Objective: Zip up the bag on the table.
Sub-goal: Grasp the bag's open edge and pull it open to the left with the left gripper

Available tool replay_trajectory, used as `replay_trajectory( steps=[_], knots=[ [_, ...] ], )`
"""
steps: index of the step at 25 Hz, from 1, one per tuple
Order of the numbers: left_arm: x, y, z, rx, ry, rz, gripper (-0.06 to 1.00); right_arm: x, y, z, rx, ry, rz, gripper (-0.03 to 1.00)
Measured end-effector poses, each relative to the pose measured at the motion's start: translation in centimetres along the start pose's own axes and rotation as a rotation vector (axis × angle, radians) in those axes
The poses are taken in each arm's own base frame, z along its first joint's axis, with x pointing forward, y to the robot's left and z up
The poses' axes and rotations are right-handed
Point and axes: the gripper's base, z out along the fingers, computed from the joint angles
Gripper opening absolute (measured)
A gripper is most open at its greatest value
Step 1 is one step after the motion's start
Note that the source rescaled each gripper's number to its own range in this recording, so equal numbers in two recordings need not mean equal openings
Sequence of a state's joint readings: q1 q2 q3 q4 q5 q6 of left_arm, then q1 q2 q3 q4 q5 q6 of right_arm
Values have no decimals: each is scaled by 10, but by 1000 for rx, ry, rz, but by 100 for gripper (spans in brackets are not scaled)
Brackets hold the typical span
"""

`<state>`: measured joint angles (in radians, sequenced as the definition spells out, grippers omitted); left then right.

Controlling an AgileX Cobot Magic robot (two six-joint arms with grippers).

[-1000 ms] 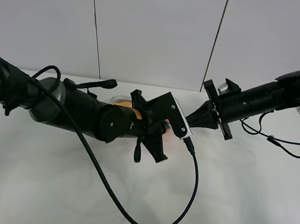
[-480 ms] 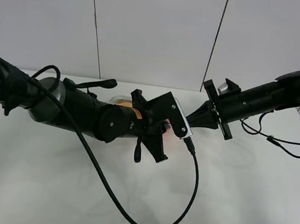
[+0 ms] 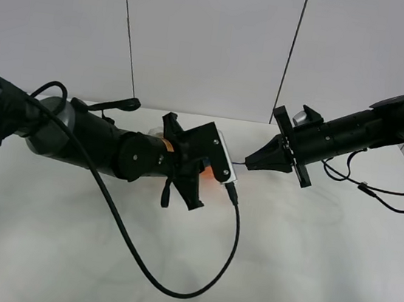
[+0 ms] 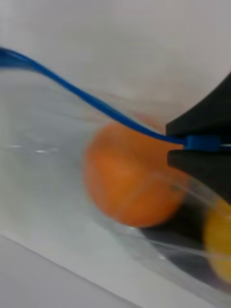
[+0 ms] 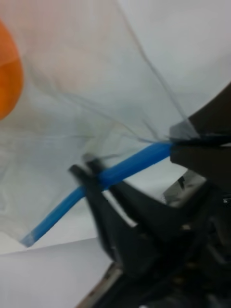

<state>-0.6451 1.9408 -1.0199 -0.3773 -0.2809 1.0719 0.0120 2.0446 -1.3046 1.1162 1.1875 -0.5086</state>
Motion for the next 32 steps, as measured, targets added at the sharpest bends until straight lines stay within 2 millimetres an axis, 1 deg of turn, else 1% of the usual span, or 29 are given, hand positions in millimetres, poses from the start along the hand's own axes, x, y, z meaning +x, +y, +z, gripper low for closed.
replay_trajectory(
  steps=[4, 9, 14, 23, 27, 32],
  knots=[
    [28, 9, -2, -37, 56, 41, 0, 0, 0, 0, 2, -4, 0, 0],
    [57, 25, -6, -123, 102, 69, 0, -1, 0, 0, -1, -6, 2, 0],
    [82, 40, -10, -174, 152, 64, 0, 0, 0, 0, -1, -4, 1, 0],
    [114, 70, -17, -255, 221, 24, 0, 0, 3, 2, -11, -1, 1, 0],
    [123, 77, -19, -272, 242, 9, 0, 1, 3, 2, -11, 3, 1, 0],
    [127, 79, -20, -278, 251, 6, 0, 1, 3, 2, -10, 5, 0, 0]
  ],
)
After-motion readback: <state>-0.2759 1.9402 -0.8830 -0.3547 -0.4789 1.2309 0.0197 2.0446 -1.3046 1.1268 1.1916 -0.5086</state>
